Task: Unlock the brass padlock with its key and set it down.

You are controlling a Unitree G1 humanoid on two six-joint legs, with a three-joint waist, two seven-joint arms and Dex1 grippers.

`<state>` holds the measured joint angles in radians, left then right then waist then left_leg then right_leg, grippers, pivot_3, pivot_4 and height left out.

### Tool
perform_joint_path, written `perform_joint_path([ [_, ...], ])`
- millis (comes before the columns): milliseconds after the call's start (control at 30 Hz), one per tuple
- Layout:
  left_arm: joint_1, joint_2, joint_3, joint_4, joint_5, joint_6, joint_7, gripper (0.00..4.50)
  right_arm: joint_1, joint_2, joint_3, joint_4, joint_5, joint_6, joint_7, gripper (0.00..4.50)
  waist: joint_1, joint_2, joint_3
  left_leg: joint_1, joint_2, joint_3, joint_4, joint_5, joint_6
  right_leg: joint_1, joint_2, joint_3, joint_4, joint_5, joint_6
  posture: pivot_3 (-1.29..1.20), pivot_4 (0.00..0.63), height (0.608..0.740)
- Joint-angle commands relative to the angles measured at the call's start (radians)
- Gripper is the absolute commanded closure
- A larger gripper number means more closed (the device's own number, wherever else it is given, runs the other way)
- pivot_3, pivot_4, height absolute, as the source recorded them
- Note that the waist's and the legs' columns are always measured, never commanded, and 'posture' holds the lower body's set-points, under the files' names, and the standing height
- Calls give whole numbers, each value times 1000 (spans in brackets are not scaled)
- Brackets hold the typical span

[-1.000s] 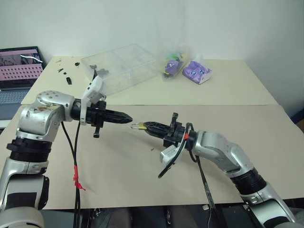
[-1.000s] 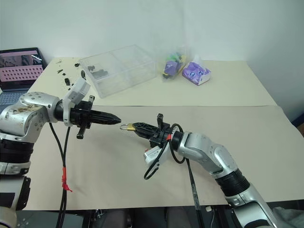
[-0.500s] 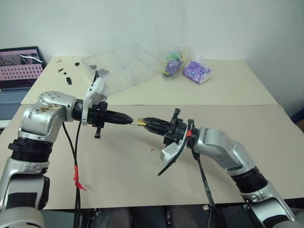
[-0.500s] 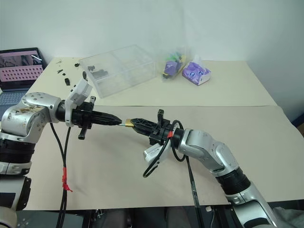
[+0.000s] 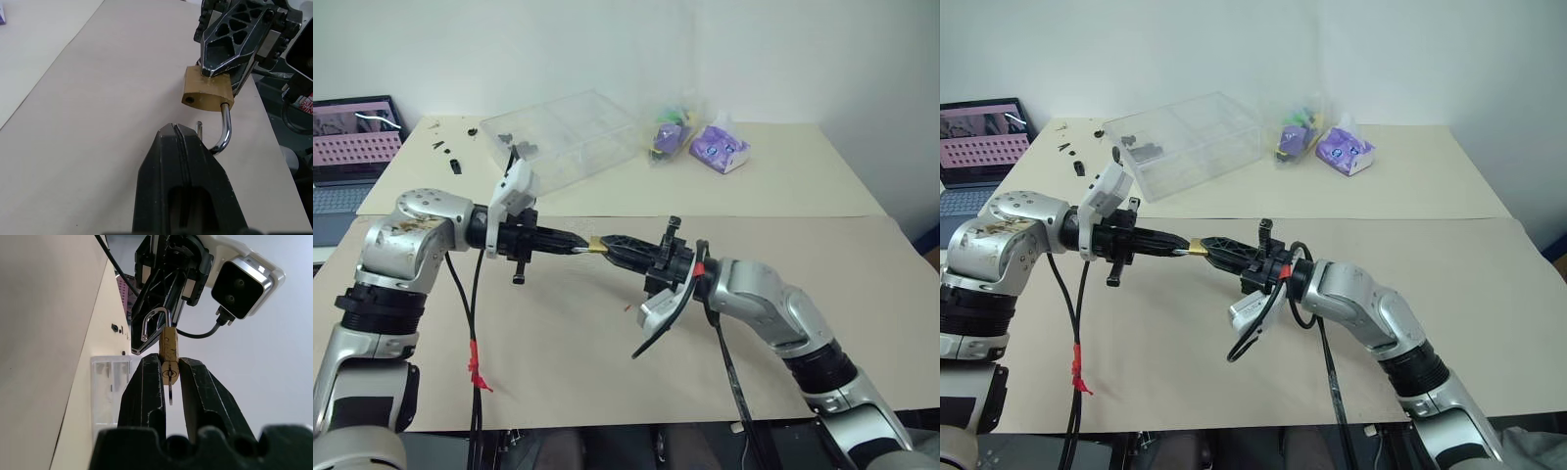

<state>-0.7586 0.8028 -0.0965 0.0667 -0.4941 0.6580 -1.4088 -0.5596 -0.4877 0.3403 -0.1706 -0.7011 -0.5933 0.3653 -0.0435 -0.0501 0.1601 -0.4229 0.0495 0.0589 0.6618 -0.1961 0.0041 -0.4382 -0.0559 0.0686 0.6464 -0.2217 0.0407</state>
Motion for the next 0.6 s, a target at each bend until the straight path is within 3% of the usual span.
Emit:
perform_joint_path([
  [33,-21,3,17,-12,0,-14,3,4482,-26,7,-23,5,10,17,-18,4413,0,0,0,0,0,0,0,0,0,0,0,0,0,0,0,0,150,740],
  [600,-36,1,18,-6,-4,-7,21,4482,-37,4,-17,67,-18,22,-46,4413,0,0,0,0,0,0,0,0,0,0,0,0,0,0,0,0,150,740],
])
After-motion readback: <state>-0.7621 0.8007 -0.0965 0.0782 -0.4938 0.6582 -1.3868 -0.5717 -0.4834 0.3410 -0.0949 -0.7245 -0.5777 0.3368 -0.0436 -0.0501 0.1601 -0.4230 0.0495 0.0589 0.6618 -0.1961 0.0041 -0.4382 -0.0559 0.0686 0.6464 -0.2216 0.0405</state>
